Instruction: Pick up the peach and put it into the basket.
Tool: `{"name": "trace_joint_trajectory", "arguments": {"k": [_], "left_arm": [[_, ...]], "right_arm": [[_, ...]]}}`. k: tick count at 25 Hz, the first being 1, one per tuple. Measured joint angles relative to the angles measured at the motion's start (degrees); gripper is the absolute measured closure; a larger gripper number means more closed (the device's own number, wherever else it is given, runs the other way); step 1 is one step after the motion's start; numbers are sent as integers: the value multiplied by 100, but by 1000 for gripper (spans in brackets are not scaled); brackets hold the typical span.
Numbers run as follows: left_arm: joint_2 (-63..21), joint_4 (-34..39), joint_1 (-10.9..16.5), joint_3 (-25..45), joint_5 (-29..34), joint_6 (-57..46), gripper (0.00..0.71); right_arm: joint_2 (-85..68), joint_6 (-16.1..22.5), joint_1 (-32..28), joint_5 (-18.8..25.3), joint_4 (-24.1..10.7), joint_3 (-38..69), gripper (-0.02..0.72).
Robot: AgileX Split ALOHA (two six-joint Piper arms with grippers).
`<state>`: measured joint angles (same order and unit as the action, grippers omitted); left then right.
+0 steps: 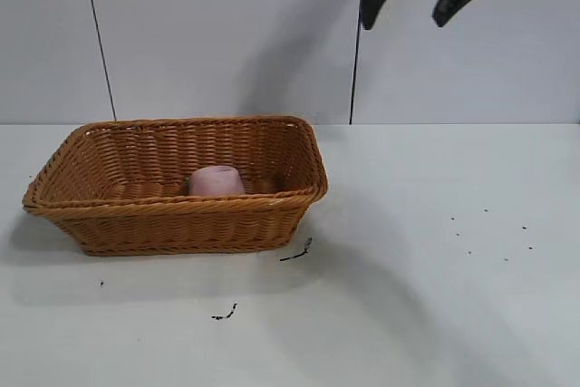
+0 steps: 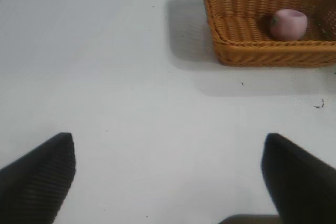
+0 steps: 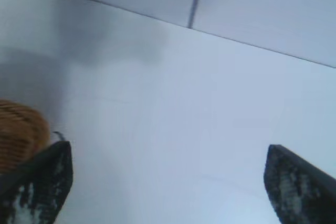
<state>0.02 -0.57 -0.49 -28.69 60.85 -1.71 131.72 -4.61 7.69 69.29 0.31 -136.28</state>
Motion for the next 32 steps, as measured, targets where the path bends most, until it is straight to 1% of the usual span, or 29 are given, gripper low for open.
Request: {"name": "trace_joint_trajectory", "arguments": {"k": [3, 6, 8, 10, 14, 18, 21, 31, 32], "left_arm": [[0, 0, 0, 0, 0, 0, 17], [0, 0, 0, 0, 0, 0, 17], [0, 0, 0, 0, 0, 0, 17], [0, 0, 0, 0, 0, 0, 17], [0, 0, 0, 0, 0, 0, 17], [0, 0, 0, 0, 0, 0, 17], [0, 0, 0, 0, 0, 0, 17], [0, 0, 0, 0, 0, 0, 17], [0, 0, 0, 0, 0, 0, 17]], "right_arm": [[-6, 2, -405, 2, -31, 0, 15], [-57, 73, -674, 7, -31, 20, 15], [-109, 98, -718, 7, -31, 56, 15], [-426, 131, -782, 7, -31, 307, 15], [-1148, 135, -800, 7, -31, 1083, 15], [-2173, 156, -800, 7, -31, 2192, 15], [-3308, 173, -800, 7, -31, 3162, 15], [-7492, 352, -800, 14, -31, 7066, 12], [-7492, 352, -800, 14, -31, 7066, 12]]}}
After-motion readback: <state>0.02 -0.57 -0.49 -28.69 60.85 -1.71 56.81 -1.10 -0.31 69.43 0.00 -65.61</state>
